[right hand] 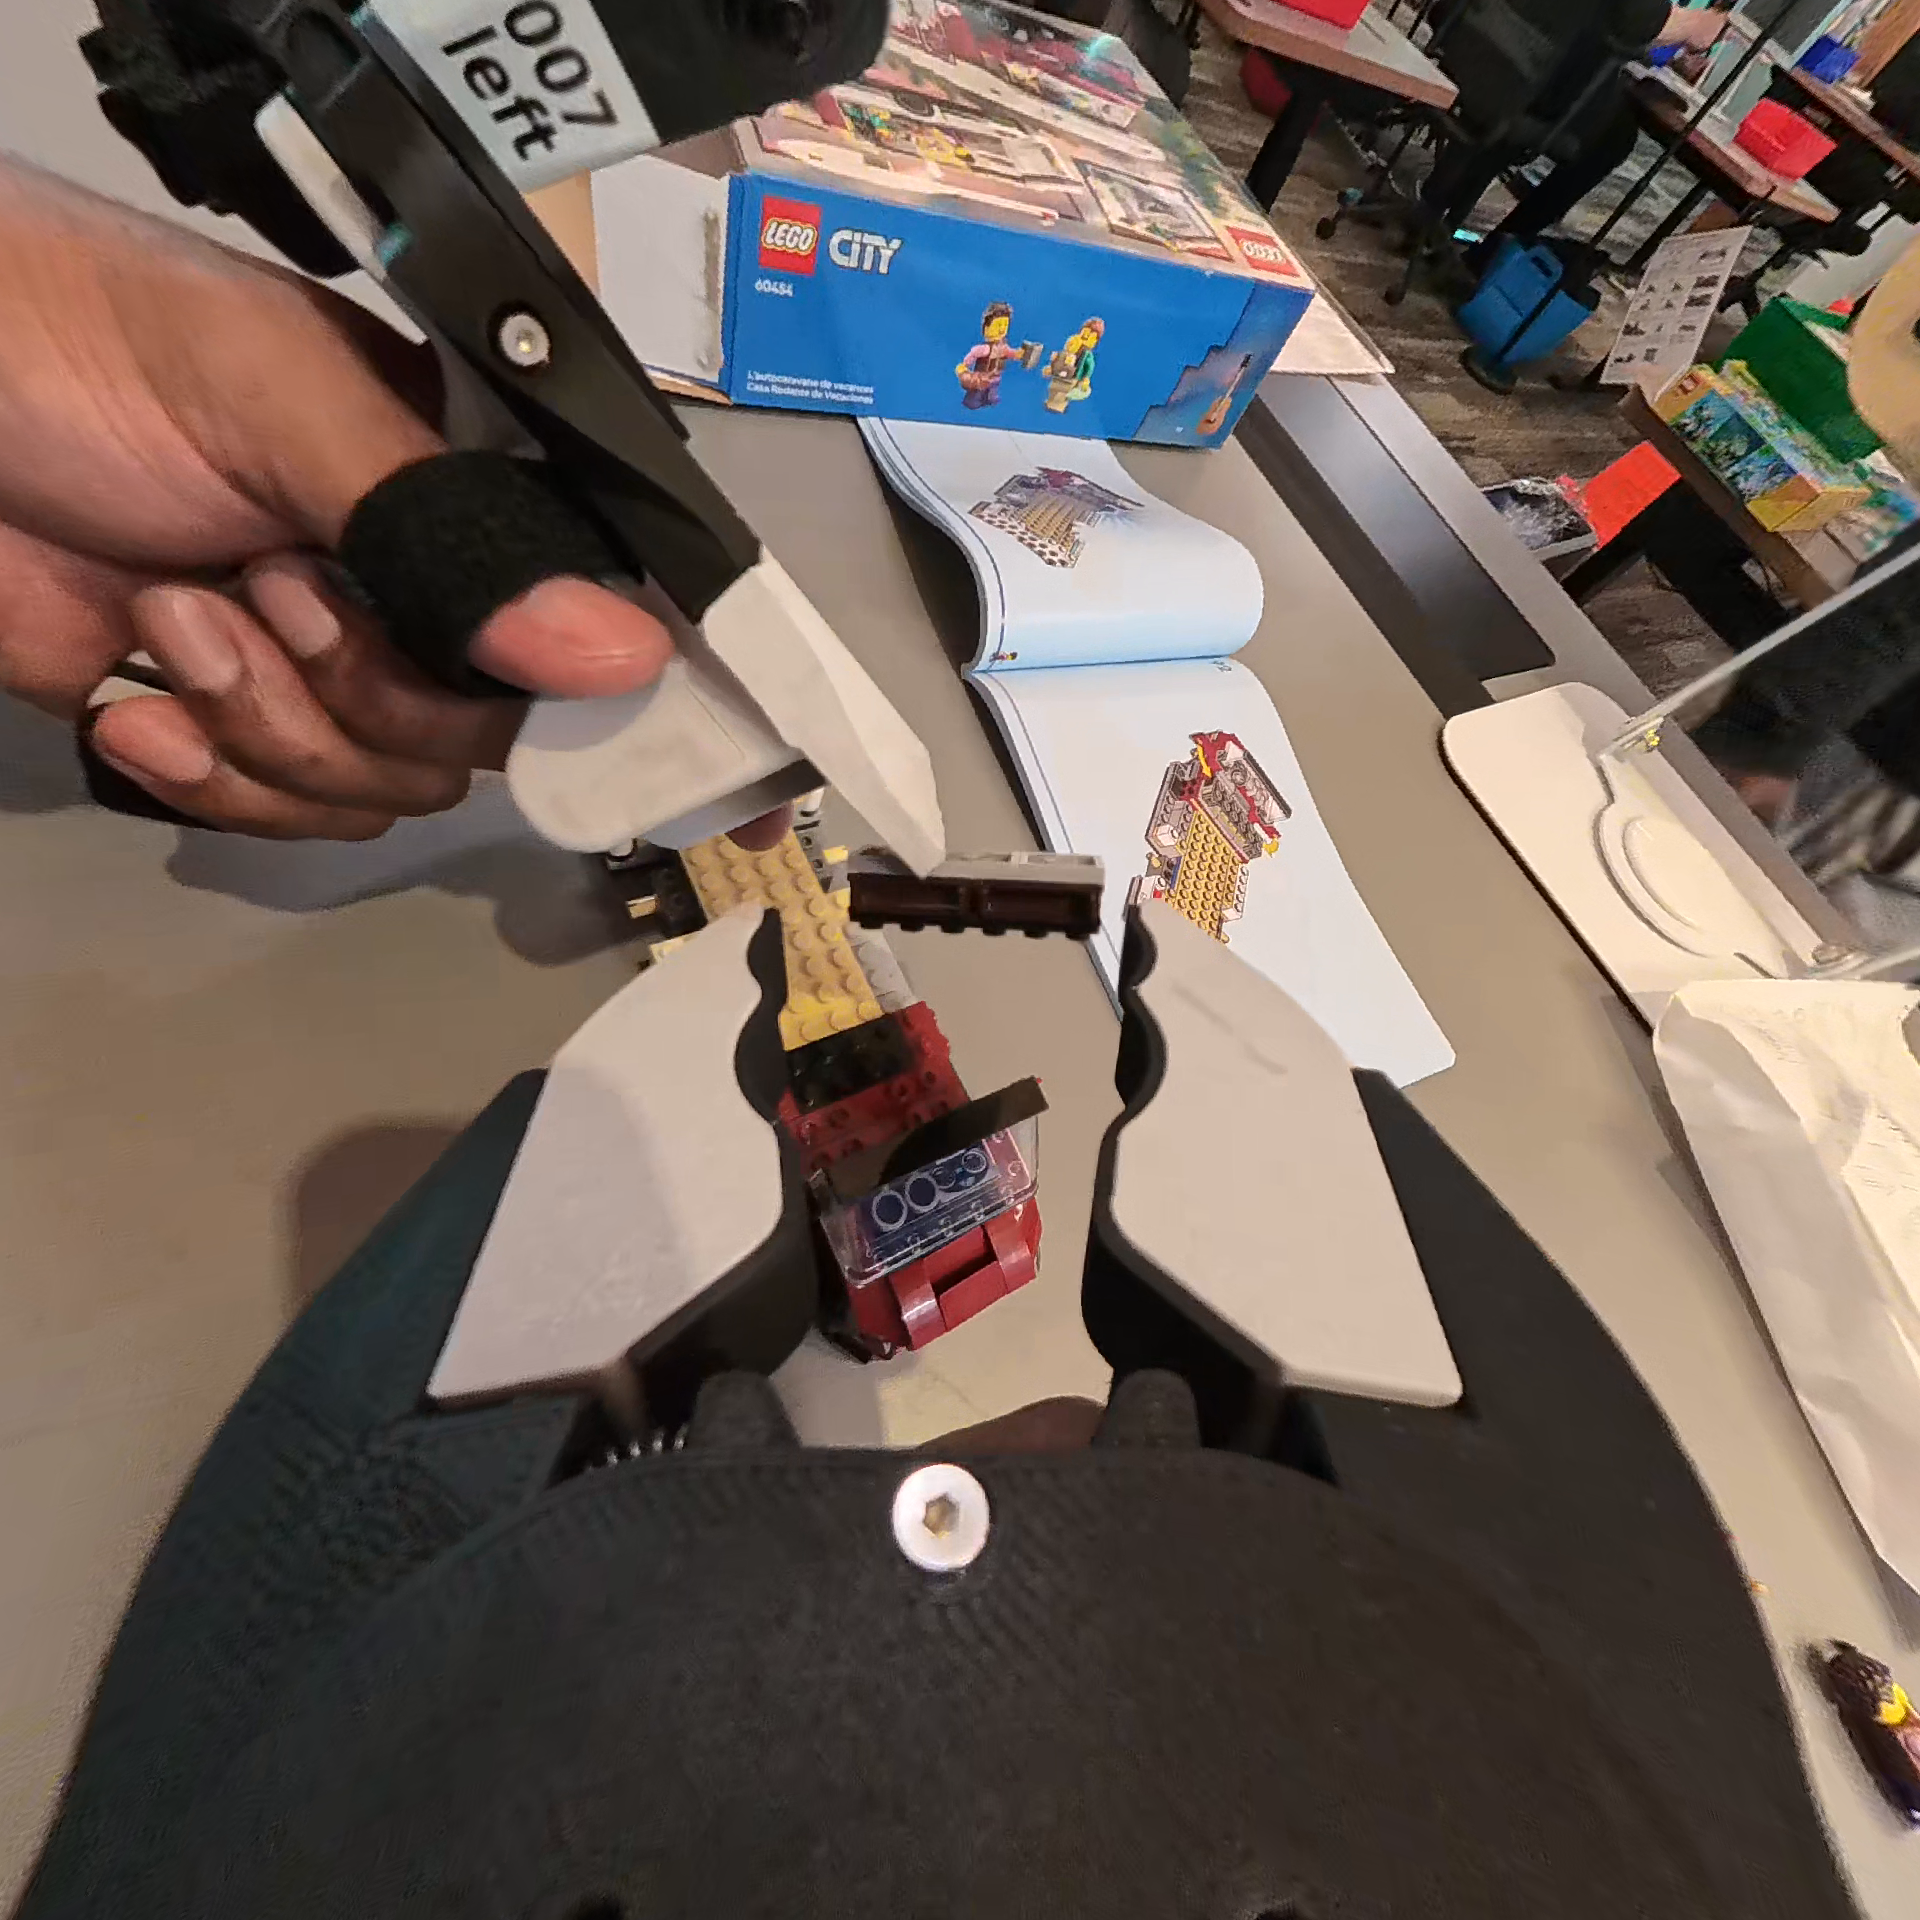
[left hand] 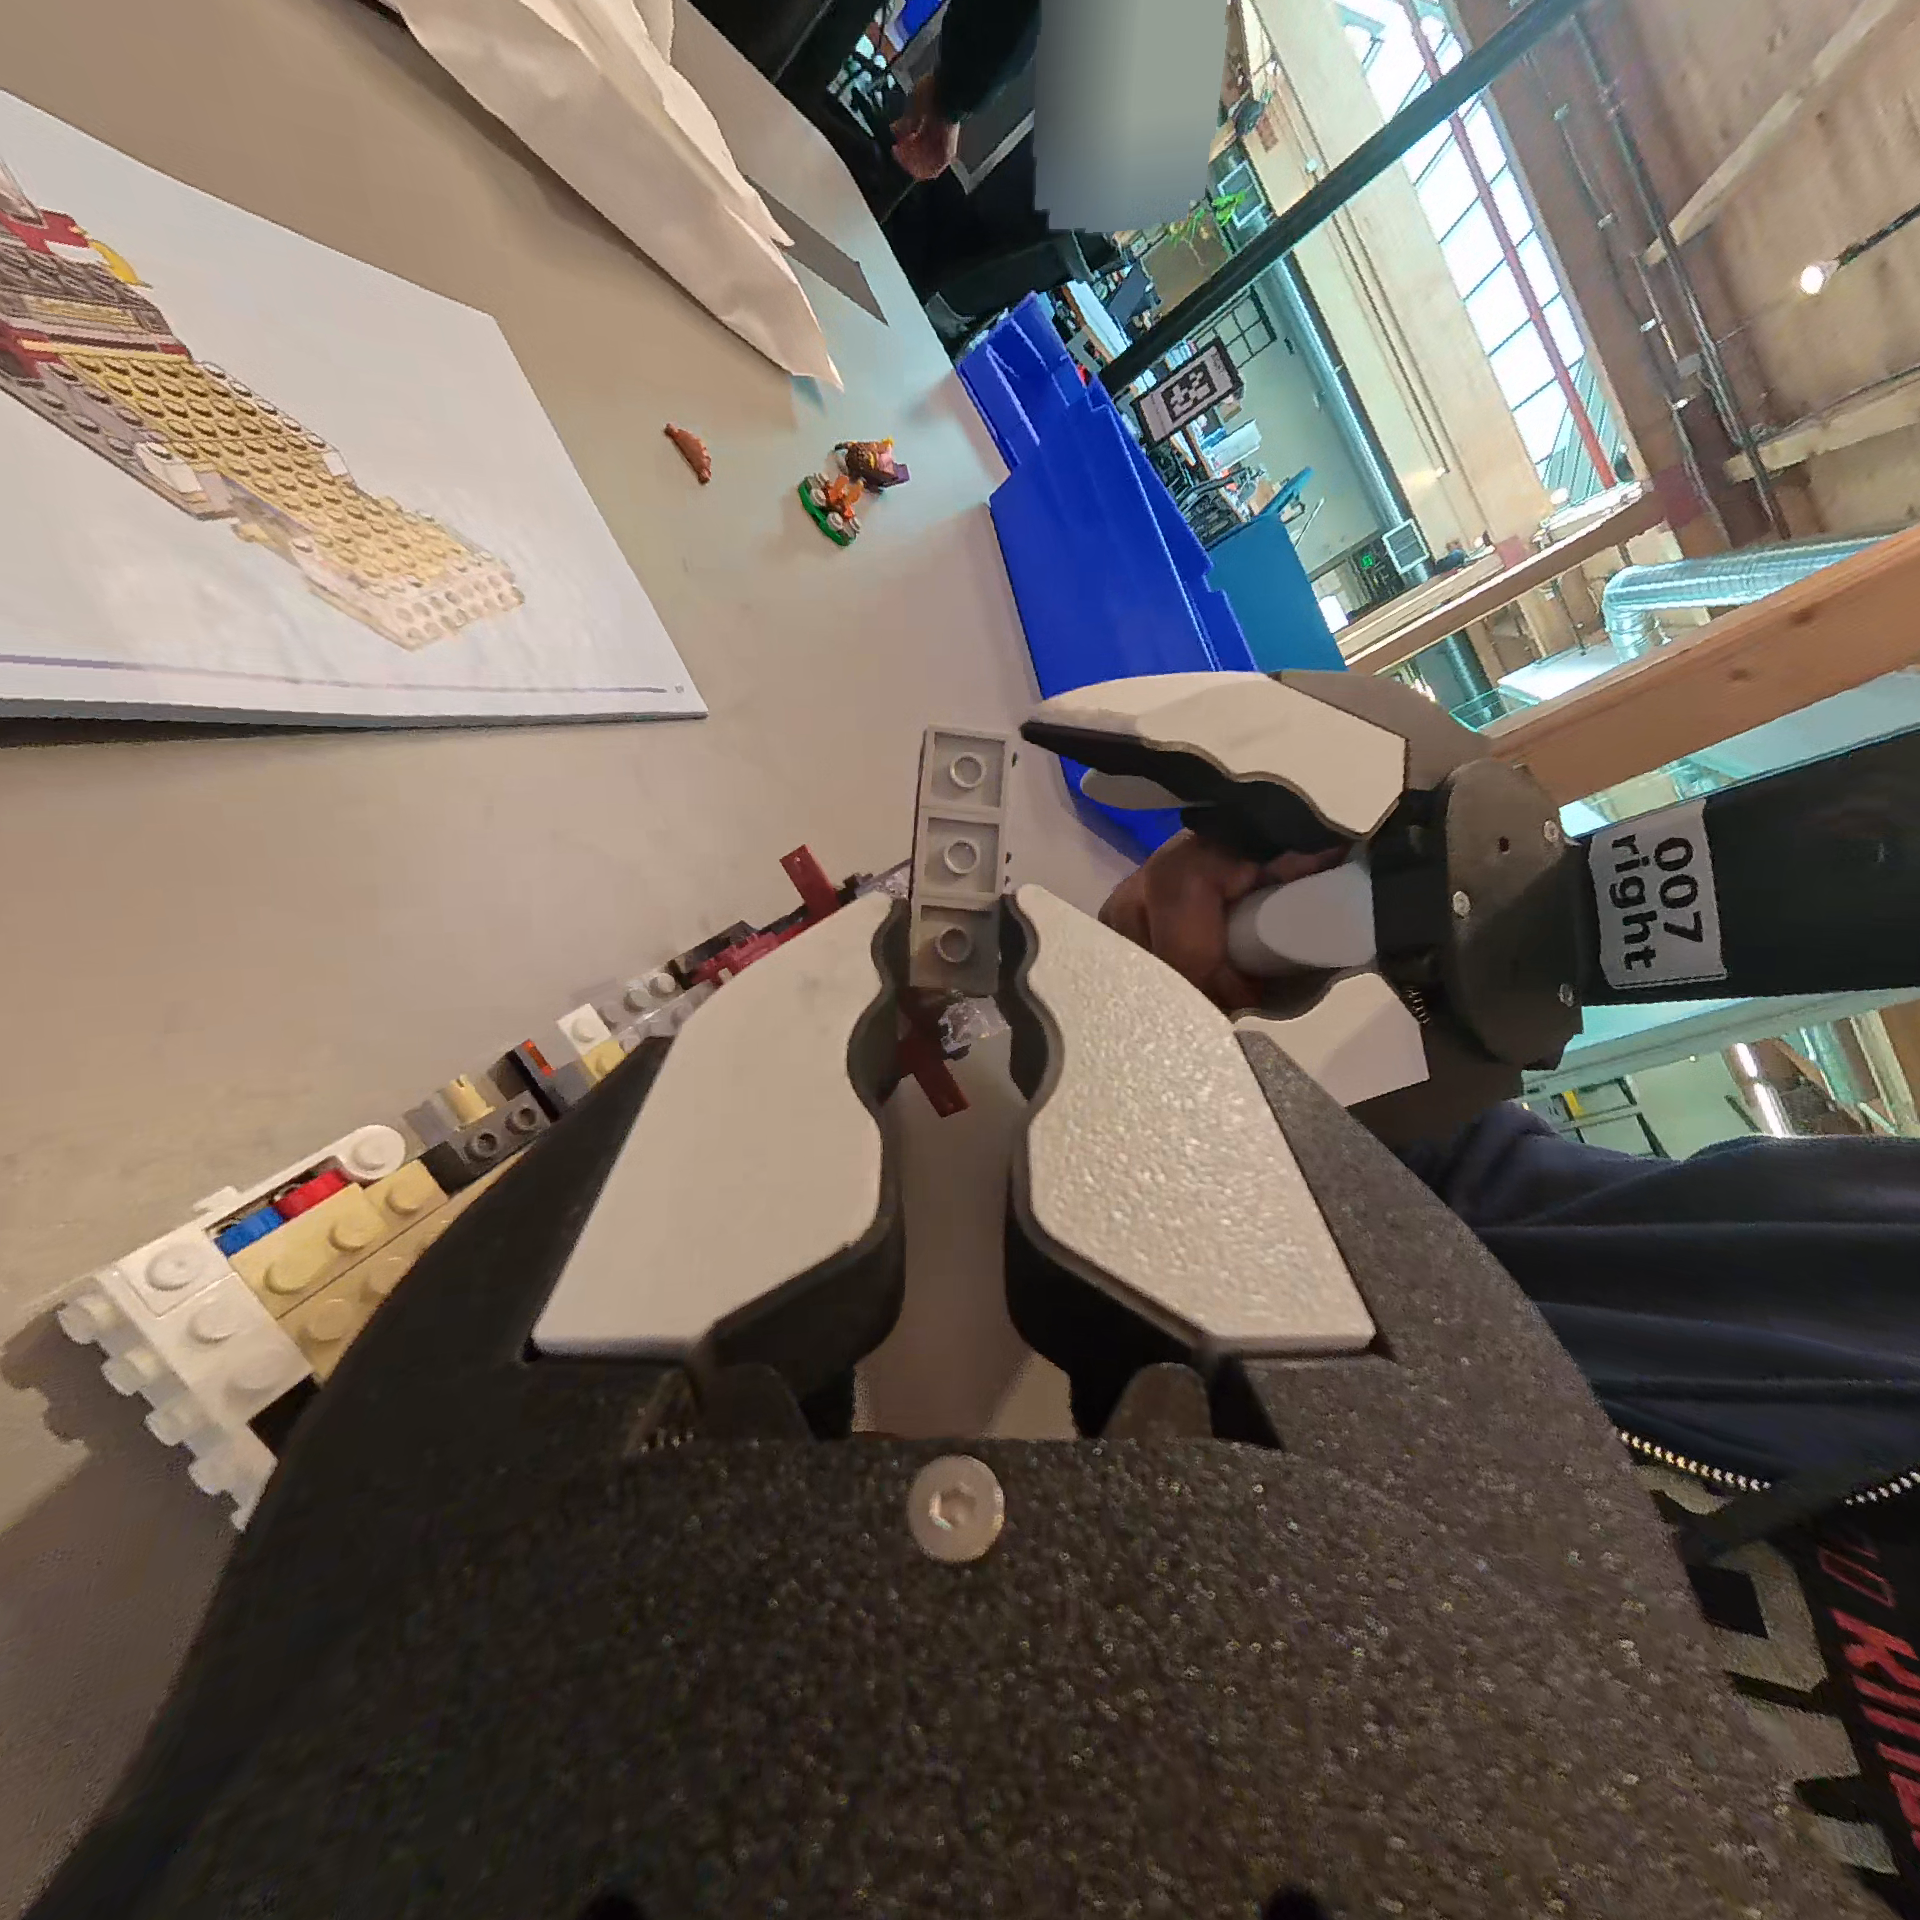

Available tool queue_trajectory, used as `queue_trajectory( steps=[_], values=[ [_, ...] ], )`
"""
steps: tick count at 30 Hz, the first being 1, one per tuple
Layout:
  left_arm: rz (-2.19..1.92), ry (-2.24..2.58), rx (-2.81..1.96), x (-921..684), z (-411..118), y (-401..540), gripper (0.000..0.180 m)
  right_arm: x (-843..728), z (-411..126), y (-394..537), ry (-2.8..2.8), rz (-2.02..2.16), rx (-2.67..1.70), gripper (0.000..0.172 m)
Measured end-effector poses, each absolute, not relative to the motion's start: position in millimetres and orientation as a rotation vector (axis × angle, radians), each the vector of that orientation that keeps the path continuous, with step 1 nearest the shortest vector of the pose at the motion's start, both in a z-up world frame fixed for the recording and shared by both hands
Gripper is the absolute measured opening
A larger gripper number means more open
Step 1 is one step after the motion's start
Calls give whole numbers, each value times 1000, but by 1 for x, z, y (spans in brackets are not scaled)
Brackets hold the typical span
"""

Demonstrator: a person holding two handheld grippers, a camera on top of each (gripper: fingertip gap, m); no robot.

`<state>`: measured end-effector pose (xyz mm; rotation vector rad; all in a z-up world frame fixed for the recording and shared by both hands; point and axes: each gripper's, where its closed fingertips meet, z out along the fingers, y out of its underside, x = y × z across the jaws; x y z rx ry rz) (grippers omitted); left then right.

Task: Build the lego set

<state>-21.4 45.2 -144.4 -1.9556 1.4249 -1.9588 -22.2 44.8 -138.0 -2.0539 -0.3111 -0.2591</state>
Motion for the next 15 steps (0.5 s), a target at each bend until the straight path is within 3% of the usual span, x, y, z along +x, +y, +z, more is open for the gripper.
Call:
queue_trajectory(
  steps=[15],
  values=[
    [-2114, 1284, -1965, -21, -140, 49, 16, -13, -136, 39, -254, -244, -2015, 58]
  ],
)
